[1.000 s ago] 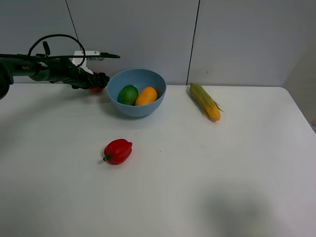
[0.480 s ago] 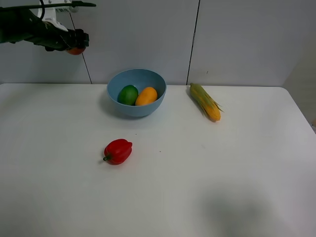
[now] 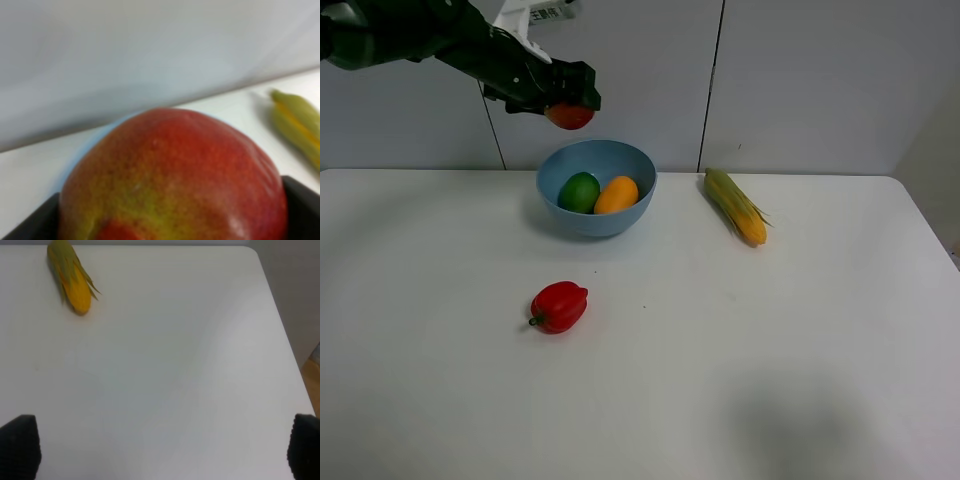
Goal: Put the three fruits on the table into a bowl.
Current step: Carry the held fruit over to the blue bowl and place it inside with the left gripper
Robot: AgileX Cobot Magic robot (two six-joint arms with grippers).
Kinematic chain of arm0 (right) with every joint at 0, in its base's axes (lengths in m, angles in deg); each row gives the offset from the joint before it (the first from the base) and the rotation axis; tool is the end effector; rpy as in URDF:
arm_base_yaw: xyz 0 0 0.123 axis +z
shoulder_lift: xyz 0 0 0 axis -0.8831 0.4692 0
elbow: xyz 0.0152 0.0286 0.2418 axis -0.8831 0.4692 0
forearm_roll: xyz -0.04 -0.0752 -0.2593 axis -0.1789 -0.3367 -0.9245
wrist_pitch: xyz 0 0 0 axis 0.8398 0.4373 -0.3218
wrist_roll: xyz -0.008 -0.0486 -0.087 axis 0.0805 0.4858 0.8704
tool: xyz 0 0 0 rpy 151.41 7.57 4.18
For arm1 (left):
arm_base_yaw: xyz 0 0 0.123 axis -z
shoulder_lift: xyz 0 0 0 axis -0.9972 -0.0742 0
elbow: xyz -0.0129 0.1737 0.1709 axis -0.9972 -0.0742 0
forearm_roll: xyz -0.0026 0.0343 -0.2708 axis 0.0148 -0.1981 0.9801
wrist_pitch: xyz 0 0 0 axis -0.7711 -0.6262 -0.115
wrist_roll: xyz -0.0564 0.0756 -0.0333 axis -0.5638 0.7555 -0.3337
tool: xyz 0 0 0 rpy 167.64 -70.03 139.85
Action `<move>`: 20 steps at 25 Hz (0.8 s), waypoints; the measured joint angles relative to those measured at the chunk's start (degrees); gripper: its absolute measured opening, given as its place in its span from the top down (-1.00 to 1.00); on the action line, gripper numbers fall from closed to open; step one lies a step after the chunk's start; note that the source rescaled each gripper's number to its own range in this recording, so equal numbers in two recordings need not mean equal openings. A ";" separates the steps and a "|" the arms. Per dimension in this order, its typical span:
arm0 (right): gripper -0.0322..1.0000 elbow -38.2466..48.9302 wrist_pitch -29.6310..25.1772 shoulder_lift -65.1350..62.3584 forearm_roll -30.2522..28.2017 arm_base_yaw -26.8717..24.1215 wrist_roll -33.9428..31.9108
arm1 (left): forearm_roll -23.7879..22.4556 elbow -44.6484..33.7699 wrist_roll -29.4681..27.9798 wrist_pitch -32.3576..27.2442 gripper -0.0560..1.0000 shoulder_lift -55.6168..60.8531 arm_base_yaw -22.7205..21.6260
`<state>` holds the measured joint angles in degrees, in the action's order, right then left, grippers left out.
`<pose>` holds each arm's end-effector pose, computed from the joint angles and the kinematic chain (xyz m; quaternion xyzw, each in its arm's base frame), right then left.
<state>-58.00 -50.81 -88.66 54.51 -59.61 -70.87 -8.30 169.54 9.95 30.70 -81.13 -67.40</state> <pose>0.0616 -0.0021 0.2851 0.0292 0.8531 0.0123 0.5208 0.4538 -0.1747 0.2162 0.1037 0.8975 -0.2077 0.3750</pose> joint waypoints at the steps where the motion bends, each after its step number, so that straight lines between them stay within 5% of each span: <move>1: -1.00 0.00 0.00 0.00 0.00 0.00 0.00 | 0.16 0.00 0.00 0.40 0.87 -0.82 1.12; 7: -1.00 0.00 0.00 0.00 0.00 0.00 0.00 | 0.00 0.00 0.00 1.75 0.87 -7.60 4.97; 14: -1.00 0.00 0.00 0.00 0.00 0.00 0.00 | -5.24 0.00 -0.07 3.65 0.84 -10.05 5.10; 15: -1.00 0.00 0.00 0.00 0.00 0.00 0.00 | -5.25 0.00 -0.27 3.91 0.56 -10.05 5.10; 17: -1.00 0.00 0.00 0.00 0.00 0.00 0.00 | -5.30 0.00 -0.65 5.09 -0.36 -9.98 5.10; 18: -1.00 0.00 0.00 0.00 0.00 0.00 0.00 | -5.30 0.00 -0.70 5.38 -0.63 -9.84 5.10; 19: -1.00 0.00 0.00 0.00 0.00 0.00 0.00 | -5.30 0.00 -0.70 5.38 -0.63 -9.84 5.10; 20: -1.00 0.00 0.00 0.00 0.00 0.00 0.00 | -5.43 0.00 -0.83 5.68 -0.85 -8.90 5.10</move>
<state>-58.00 -50.81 -88.66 54.51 -59.61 -70.87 -13.74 169.54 9.12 36.38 -90.03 -62.30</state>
